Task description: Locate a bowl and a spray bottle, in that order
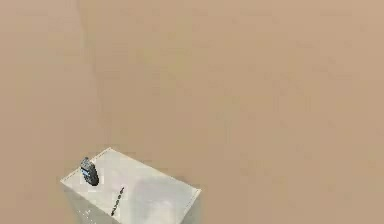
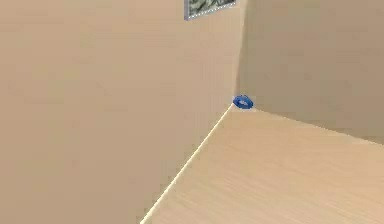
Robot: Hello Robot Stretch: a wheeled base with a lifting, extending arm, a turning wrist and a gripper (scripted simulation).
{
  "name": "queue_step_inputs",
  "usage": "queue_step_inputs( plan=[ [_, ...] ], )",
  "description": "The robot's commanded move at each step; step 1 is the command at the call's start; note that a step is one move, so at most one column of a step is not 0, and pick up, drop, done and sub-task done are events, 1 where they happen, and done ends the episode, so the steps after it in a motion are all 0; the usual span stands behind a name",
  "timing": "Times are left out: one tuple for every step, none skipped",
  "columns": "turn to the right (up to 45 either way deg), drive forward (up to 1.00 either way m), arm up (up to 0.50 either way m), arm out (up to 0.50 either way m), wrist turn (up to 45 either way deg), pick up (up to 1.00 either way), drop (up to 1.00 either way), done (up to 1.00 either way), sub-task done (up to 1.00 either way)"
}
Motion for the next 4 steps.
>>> queue_step_inputs(
  plan=[
    [45.0, 0.0, 0.0, 0.0, 0.0, 0.0, 0.0, 0.0, 0.0],
    [45.0, 0.0, 0.0, 0.0, 0.0, 0.0, 0.0, 0.0, 0.0],
    [45.0, 0.0, 0.0, 0.0, 0.0, 0.0, 0.0, 0.0, 0.0],
    [3.0, 0.0, 0.0, 0.0, 0.0, 0.0, 0.0, 0.0, 0.0]
  ],
)
